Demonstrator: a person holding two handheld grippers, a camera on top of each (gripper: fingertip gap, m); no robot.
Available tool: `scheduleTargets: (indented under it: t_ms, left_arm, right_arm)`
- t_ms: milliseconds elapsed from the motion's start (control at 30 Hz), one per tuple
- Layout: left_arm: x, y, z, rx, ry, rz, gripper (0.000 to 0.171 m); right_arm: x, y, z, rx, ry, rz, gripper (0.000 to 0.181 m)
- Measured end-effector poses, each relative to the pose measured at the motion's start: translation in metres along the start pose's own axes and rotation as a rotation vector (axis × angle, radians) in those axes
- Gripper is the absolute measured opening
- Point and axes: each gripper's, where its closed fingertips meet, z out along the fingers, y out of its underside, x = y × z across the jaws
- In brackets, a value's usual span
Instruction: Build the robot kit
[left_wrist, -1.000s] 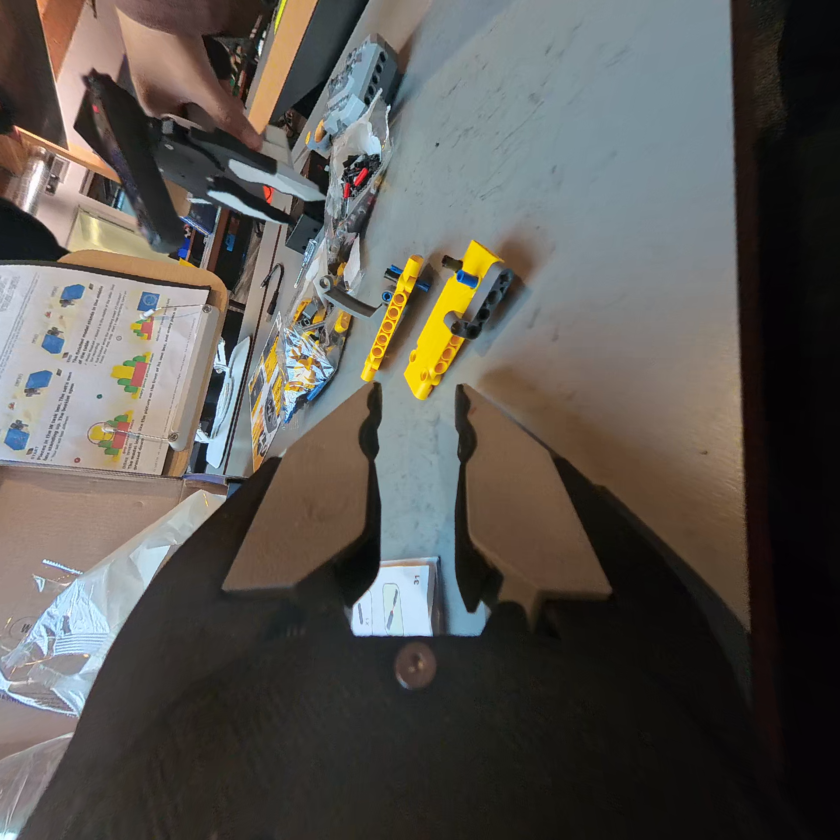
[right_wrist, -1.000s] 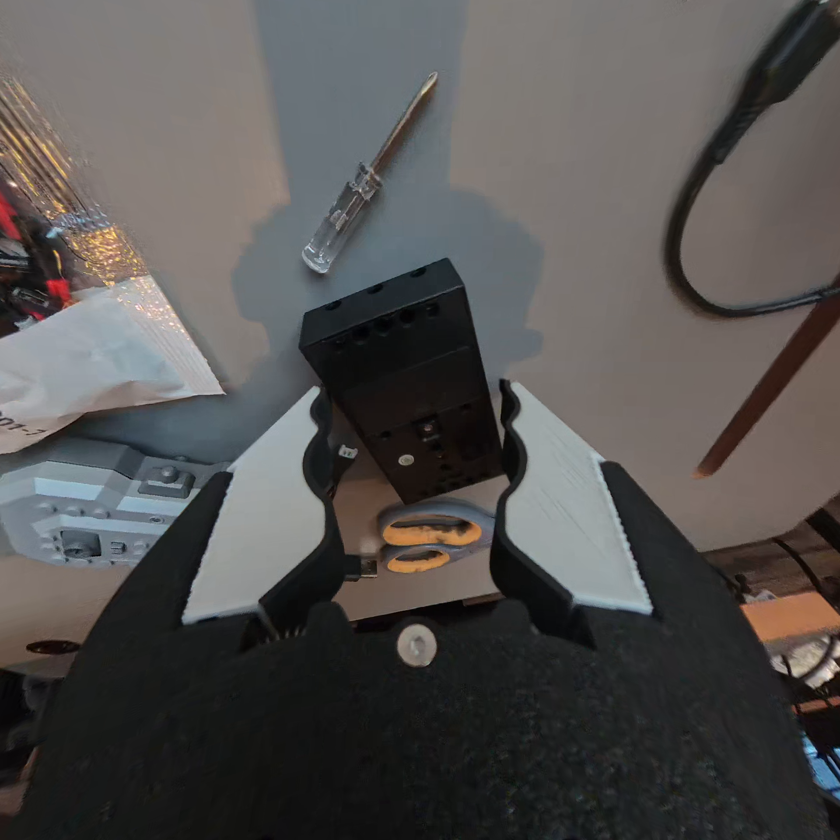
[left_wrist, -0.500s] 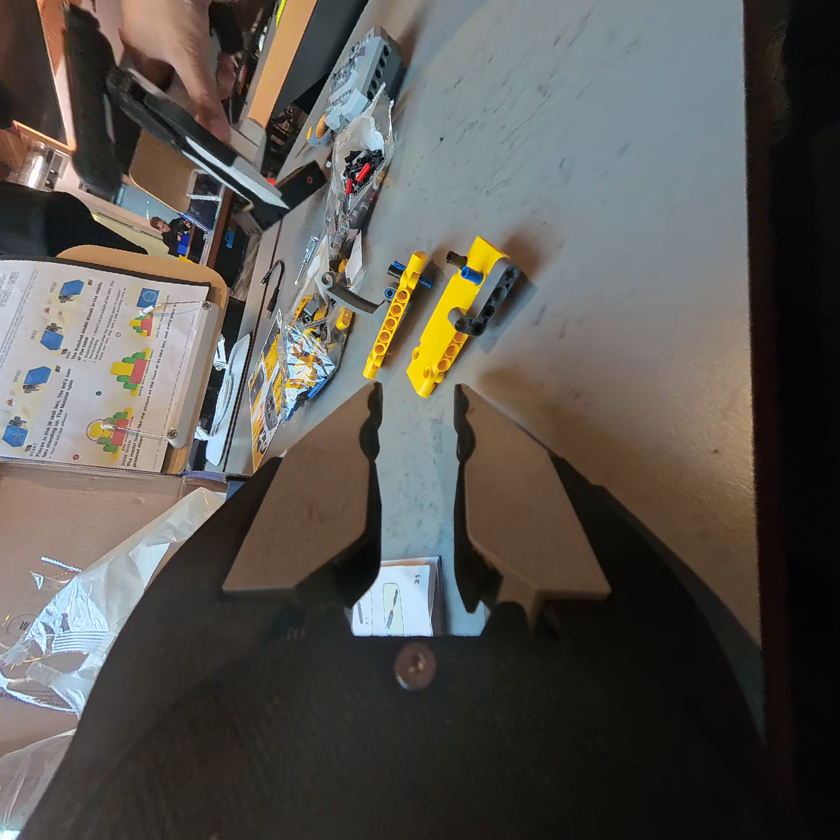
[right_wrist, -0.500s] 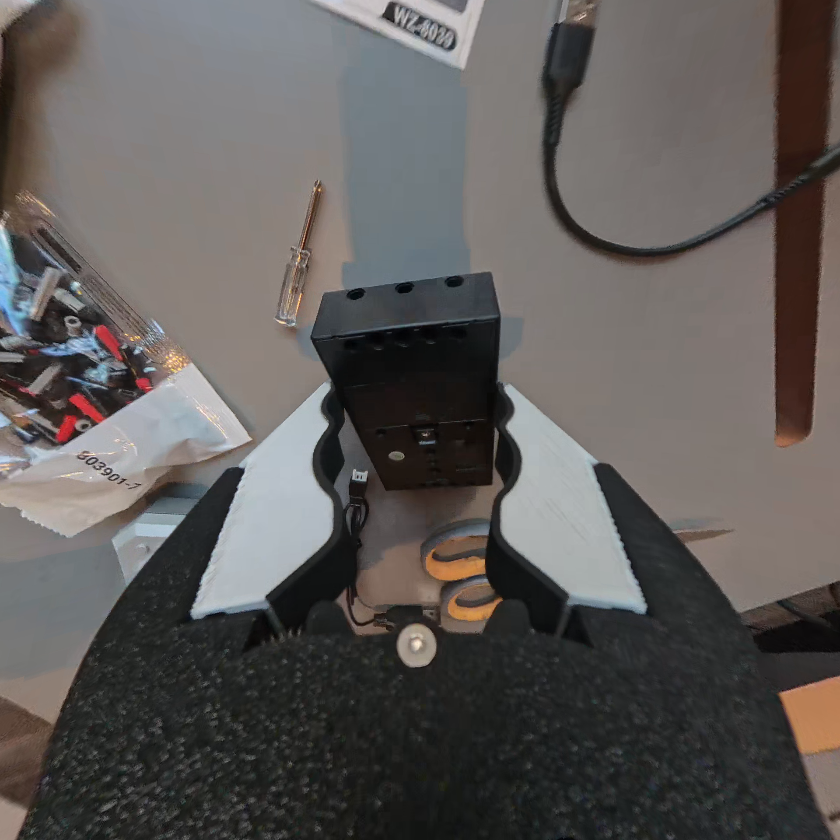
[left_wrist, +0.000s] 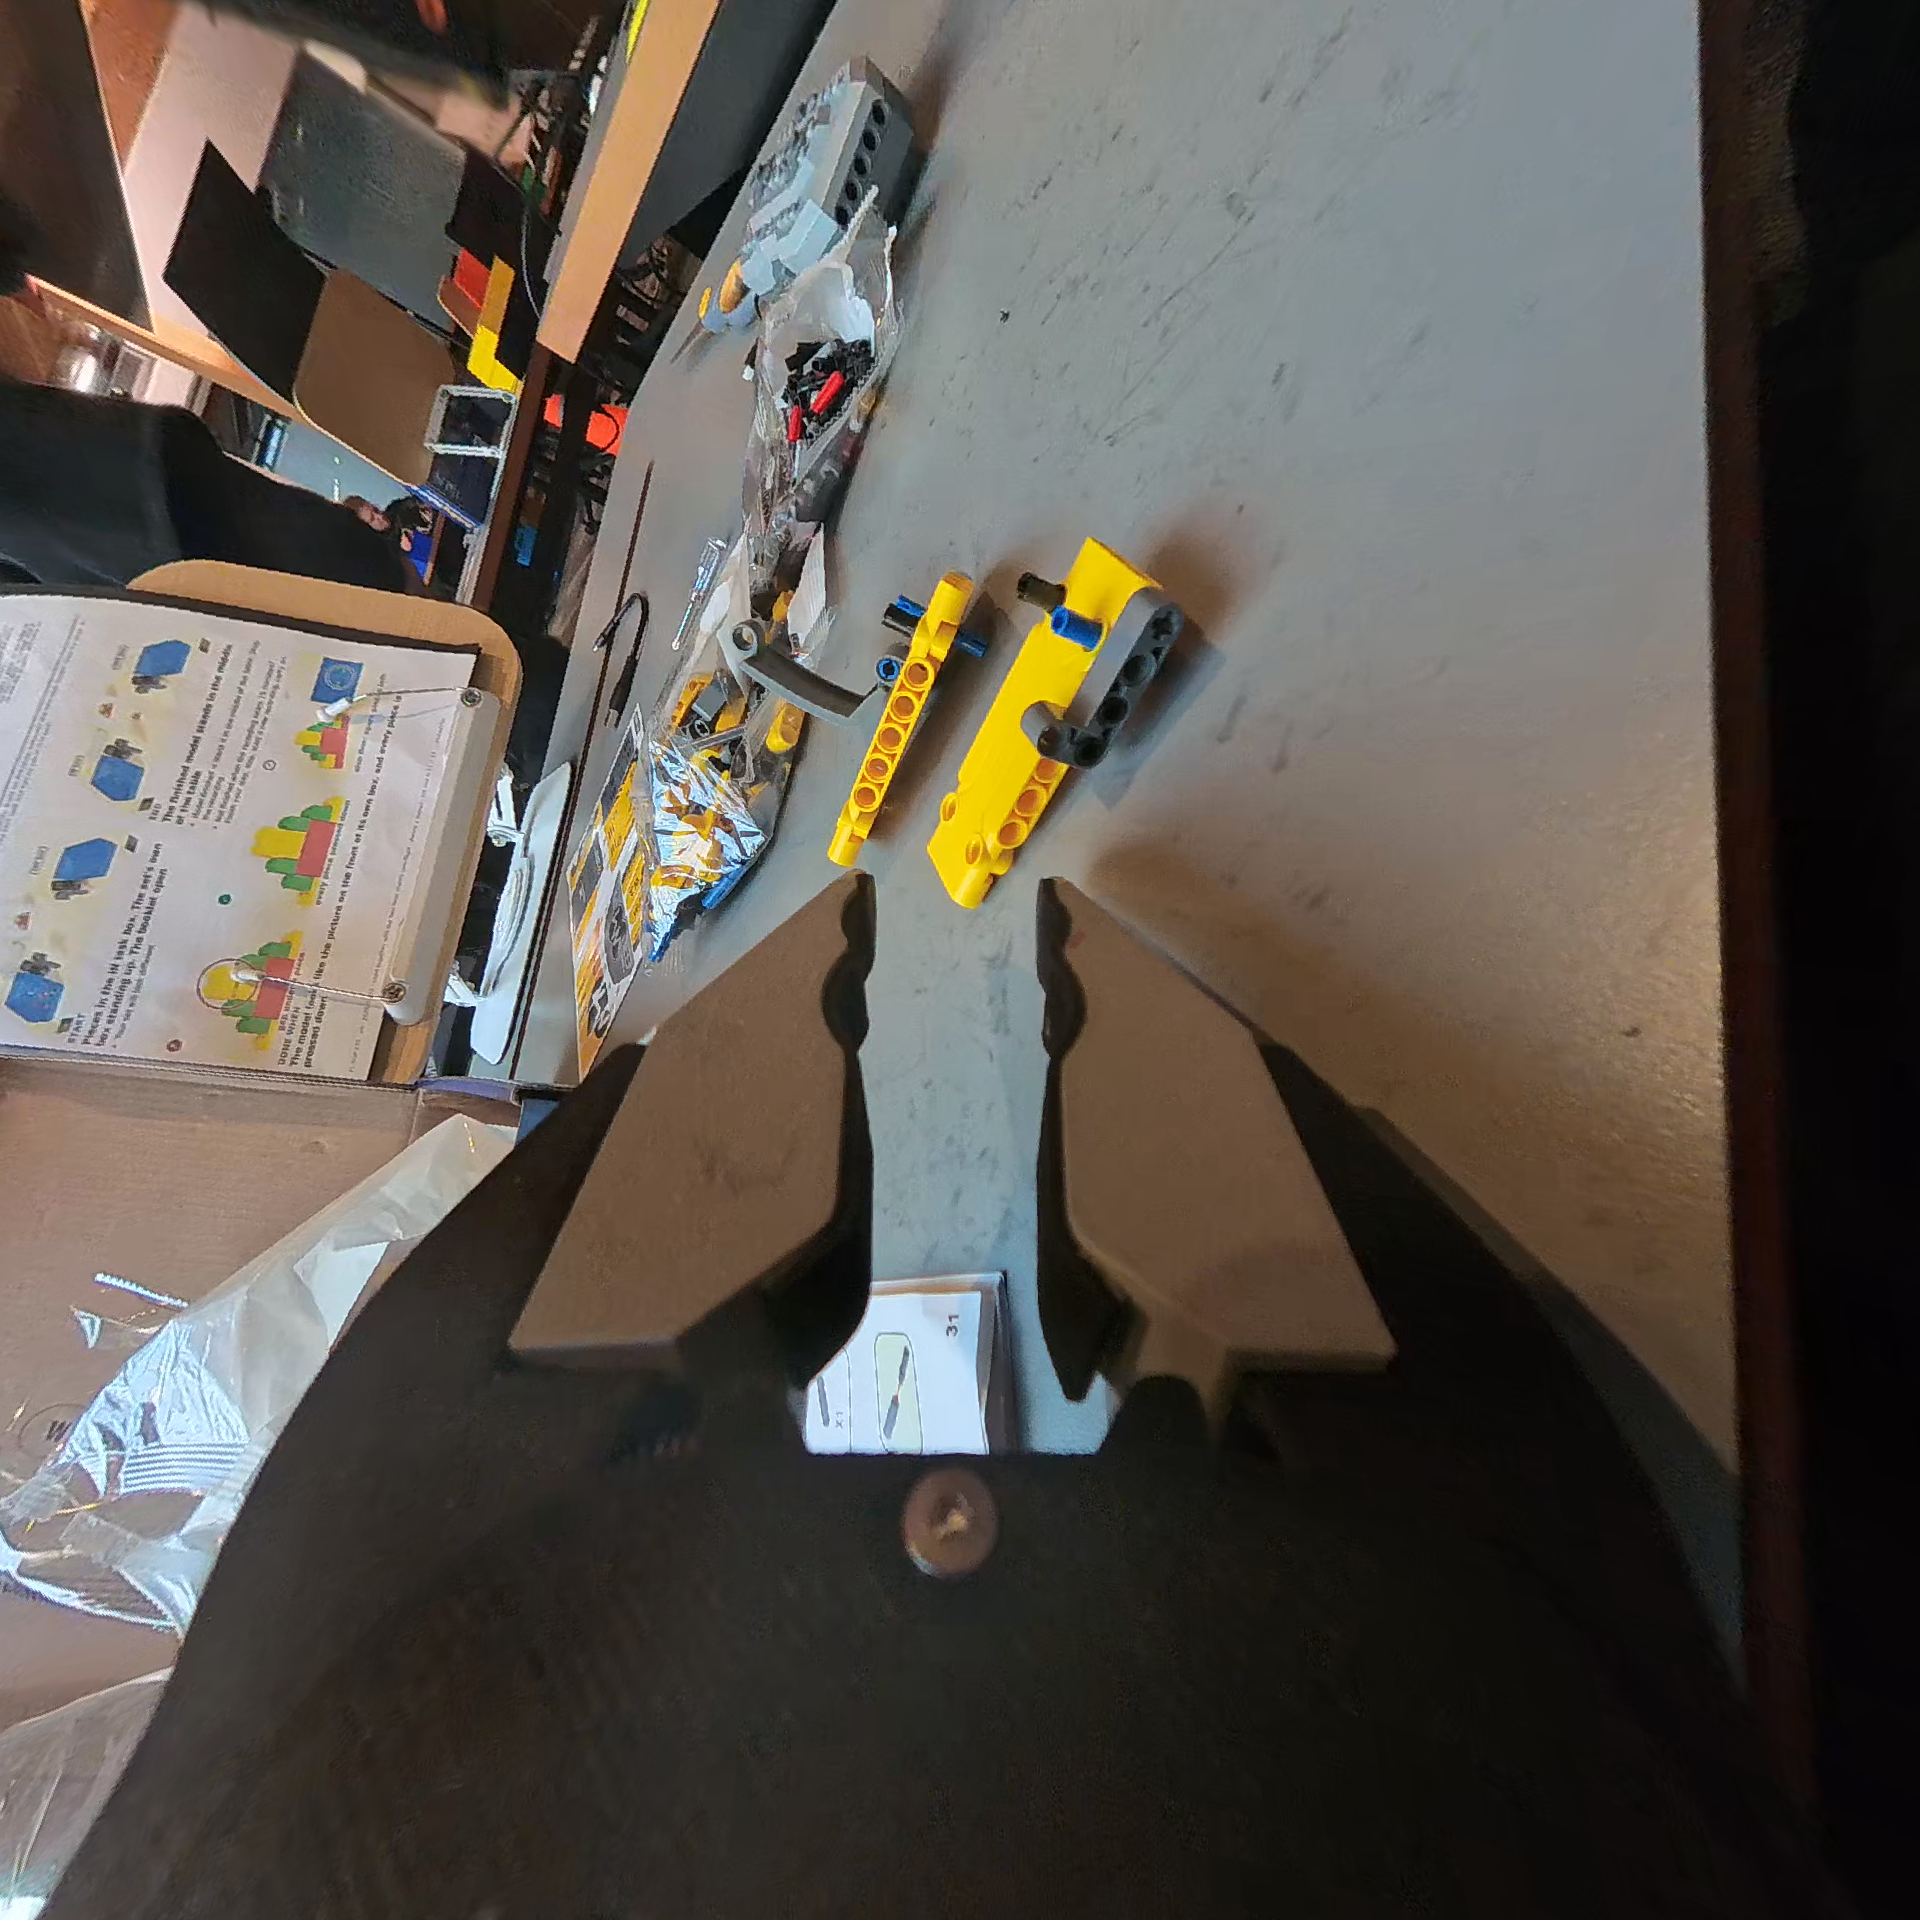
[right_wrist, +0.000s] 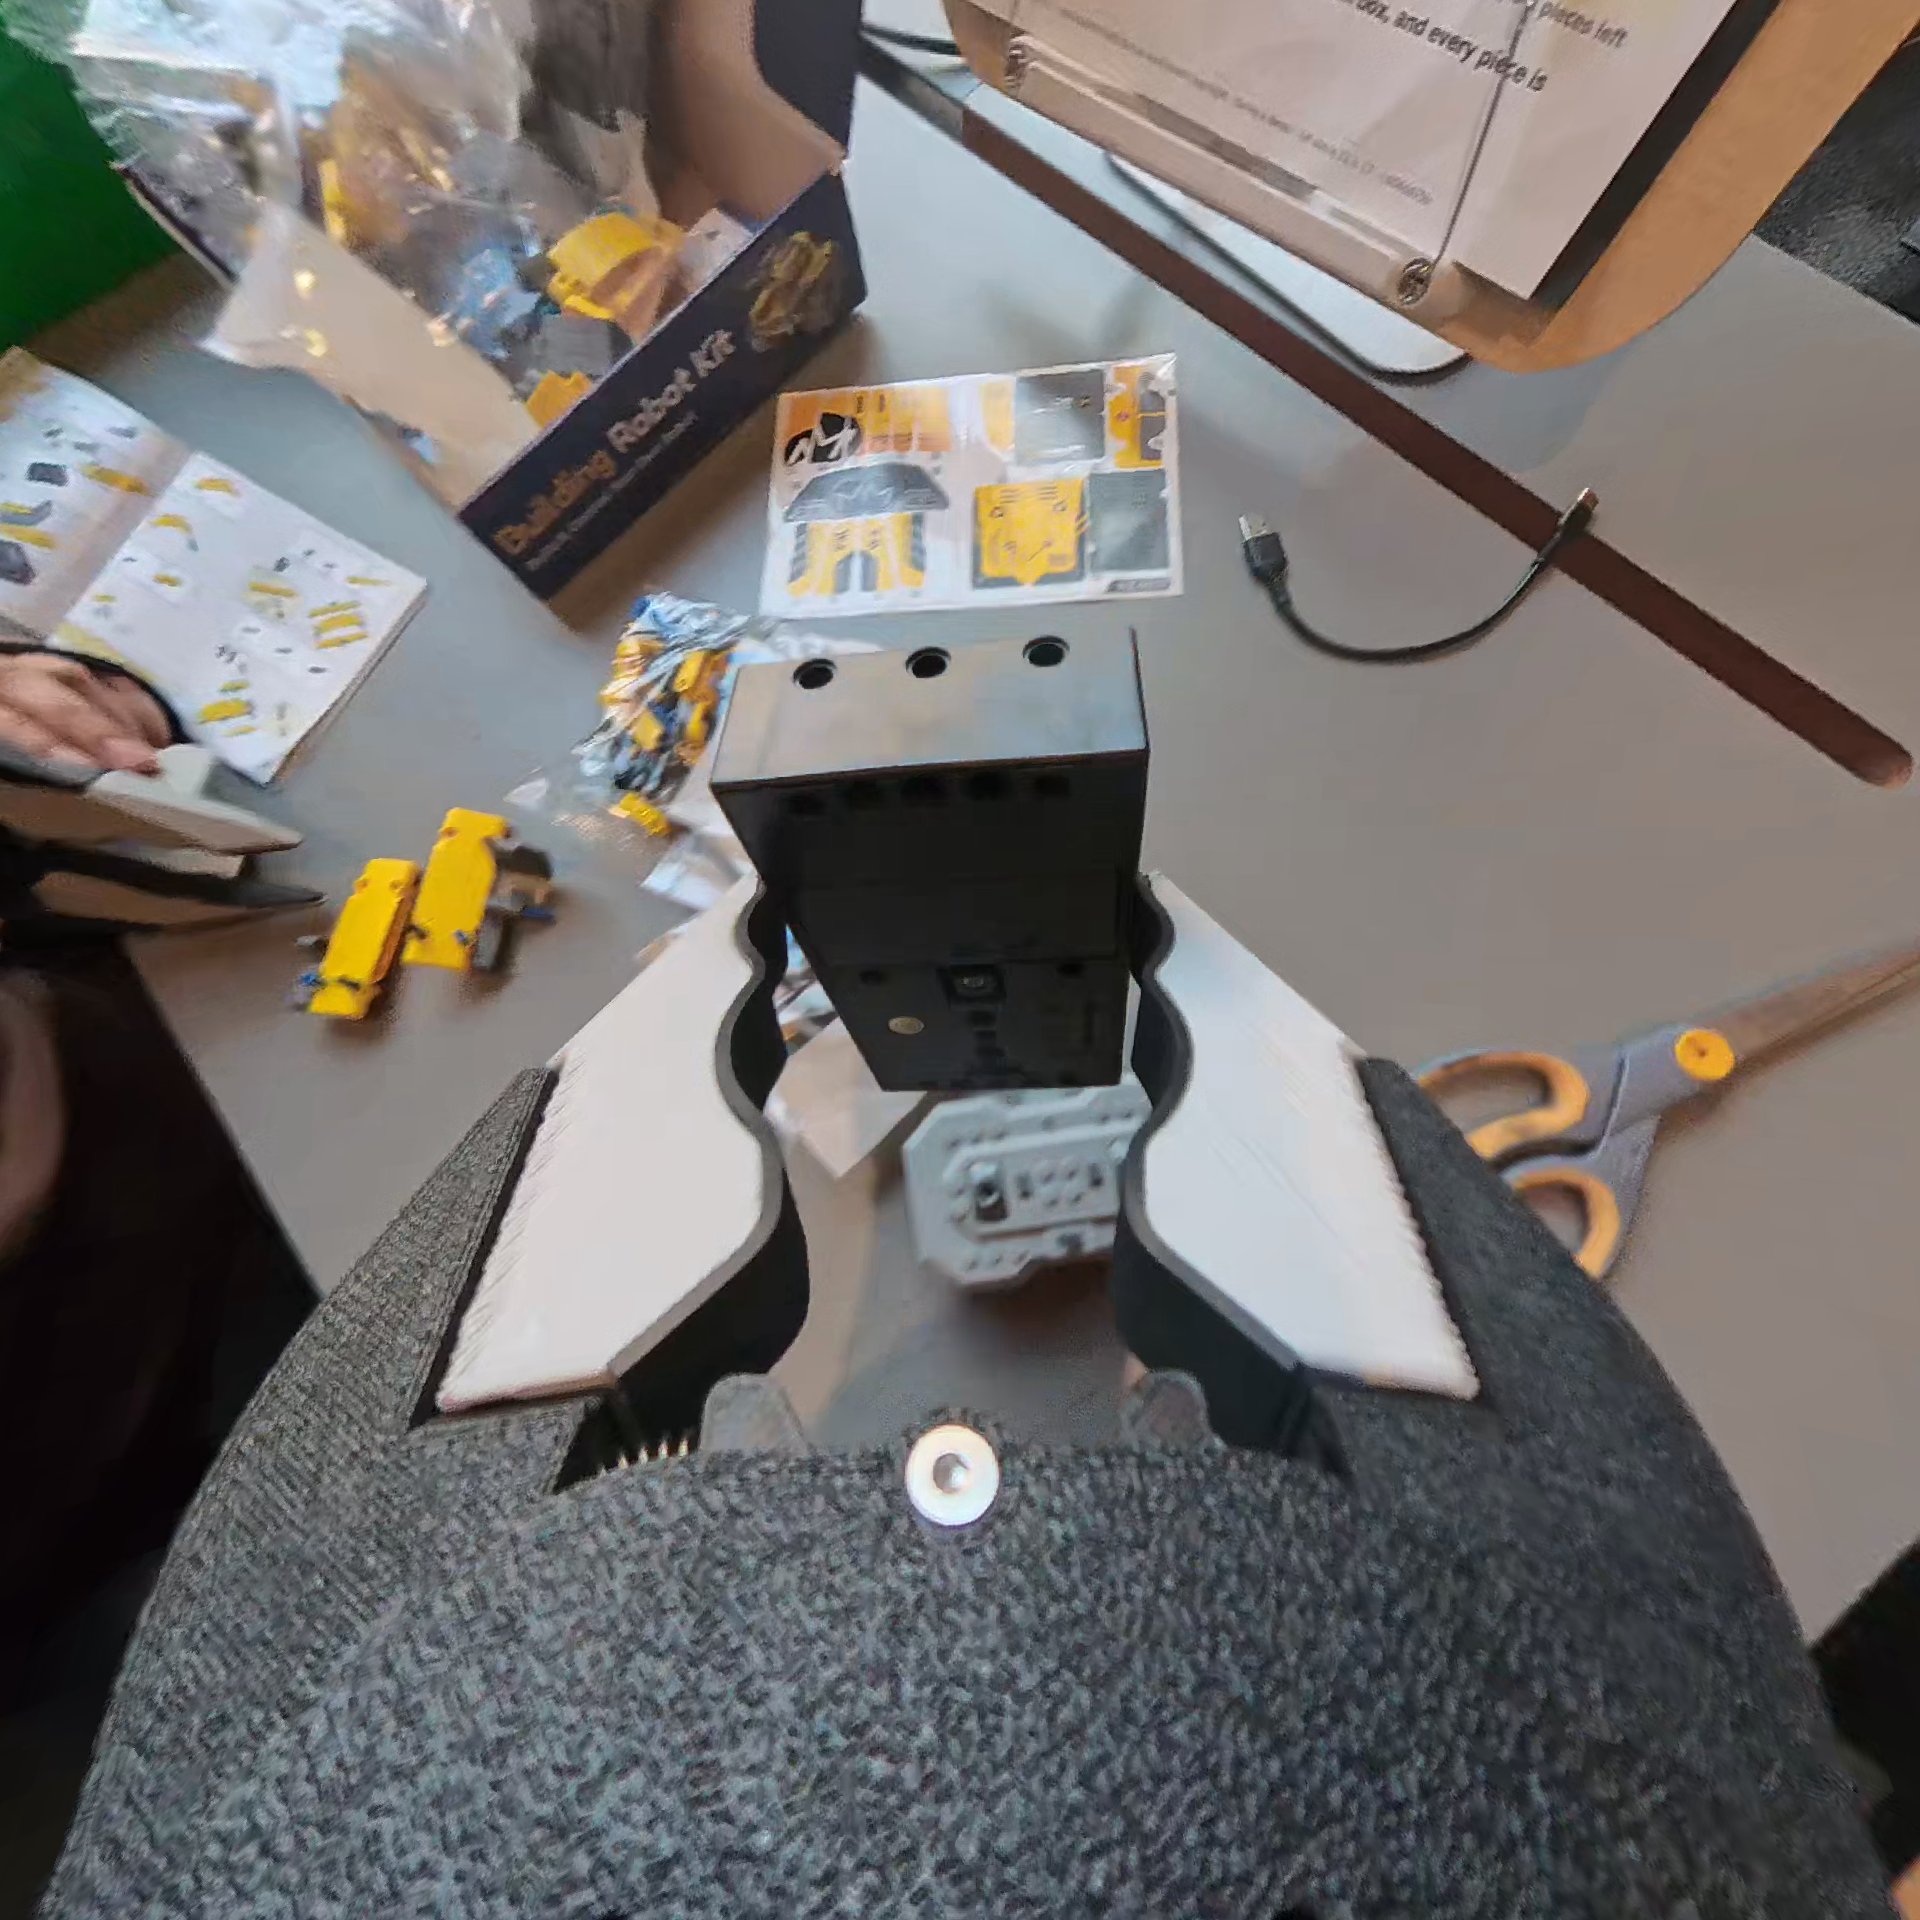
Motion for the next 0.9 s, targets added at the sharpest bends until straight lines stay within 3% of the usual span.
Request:
scheduleTargets:
  t_ms: [100, 233, 367, 600, 733, 900]
  left_arm:
    - [0.000, 0.000, 0.000, -0.001, -0.002, 0.006, 0.028]
    - [0.000, 0.000, 0.000, -0.004, -0.009, 0.014, 0.028]
    - [0.001, 0.000, 0.000, -0.010, -0.017, 0.027, 0.027]
    - [0.000, 0.001, 0.001, -0.025, -0.031, 0.042, 0.027]
    - [-0.001, 0.002, 0.001, -0.028, -0.034, 0.044, 0.027]
    - [0.000, 0.001, 0.002, -0.025, -0.032, 0.046, 0.027]
  right_arm:
    - [-0.044, 0.021, -0.024, -0.043, 0.011, -0.005, 0.066]
    - [-0.099, 0.062, -0.028, -0.072, 0.012, -0.007, 0.066]
    - [-0.138, 0.087, -0.012, 0.116, -0.057, 0.021, 0.067]
    - [-0.174, 0.098, 0.023, 0.452, -0.120, 0.051, 0.066]
    - [-0.178, 0.133, 0.032, 0.431, -0.062, 0.060, 0.066]
    - [-0.169, 0.176, 0.014, 0.454, 0.011, 0.131, 0.067]
